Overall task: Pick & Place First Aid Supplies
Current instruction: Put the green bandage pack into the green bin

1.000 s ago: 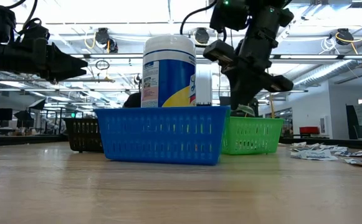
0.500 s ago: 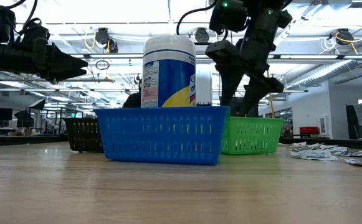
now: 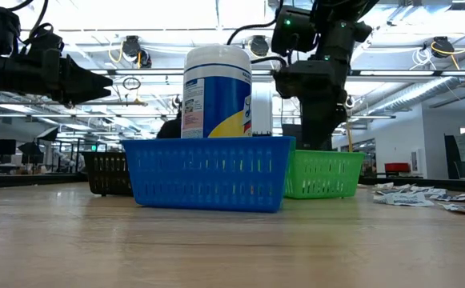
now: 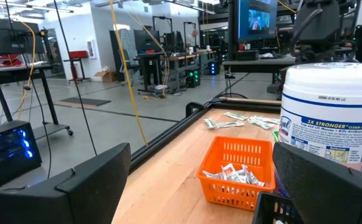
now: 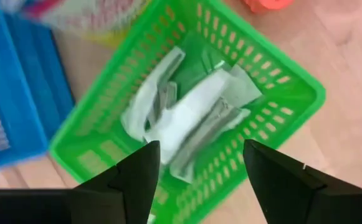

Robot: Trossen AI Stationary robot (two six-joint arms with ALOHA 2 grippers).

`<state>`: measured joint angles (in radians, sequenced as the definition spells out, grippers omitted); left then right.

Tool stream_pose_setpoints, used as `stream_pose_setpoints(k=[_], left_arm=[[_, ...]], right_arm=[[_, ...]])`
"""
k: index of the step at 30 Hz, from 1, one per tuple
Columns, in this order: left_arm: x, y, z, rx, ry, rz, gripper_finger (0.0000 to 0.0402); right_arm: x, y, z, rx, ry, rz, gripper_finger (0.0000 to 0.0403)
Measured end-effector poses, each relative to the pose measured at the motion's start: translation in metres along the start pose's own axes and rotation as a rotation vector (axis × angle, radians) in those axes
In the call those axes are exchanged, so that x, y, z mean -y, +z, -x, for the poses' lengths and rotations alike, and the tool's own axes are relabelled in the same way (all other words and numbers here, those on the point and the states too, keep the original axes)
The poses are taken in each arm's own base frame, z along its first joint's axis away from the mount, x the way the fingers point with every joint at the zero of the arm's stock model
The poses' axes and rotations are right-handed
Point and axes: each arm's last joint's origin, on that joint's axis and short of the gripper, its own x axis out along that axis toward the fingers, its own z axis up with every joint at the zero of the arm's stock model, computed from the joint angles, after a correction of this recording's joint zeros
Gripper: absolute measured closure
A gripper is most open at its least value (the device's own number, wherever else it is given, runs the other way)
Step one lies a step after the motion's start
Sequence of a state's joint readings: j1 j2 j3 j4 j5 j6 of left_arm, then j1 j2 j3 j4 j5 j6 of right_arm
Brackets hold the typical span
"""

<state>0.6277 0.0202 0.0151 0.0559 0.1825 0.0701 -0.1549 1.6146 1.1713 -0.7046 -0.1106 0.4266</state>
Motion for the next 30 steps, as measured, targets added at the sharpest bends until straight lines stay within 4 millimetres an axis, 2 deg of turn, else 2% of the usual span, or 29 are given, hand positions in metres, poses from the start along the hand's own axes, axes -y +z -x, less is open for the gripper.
stream_pose_setpoints(k=[4,9,19,30], left_arm=[[0.0,0.0,0.0,0.0,0.0,0.0,0.0004],[0.0,0.0,0.0,0.0,0.0,0.0,0.0004],[0.0,0.0,0.0,0.0,0.0,0.0,0.0004],[0.0,0.0,0.0,0.0,0.0,0.0,0.0004]], right_arm=[[0.008,-0.001,0.007,-0.015,-0.016,0.043,0.0179],[0.028,0.005,0.022,0.027,-0.035,-0.017,0.0179],[0.098,0.017,0.038,0.064,-0.108,-0.189,0.0179],[0.165,0.014,0.055,0.092,-0.183,-0.349,0.0179]])
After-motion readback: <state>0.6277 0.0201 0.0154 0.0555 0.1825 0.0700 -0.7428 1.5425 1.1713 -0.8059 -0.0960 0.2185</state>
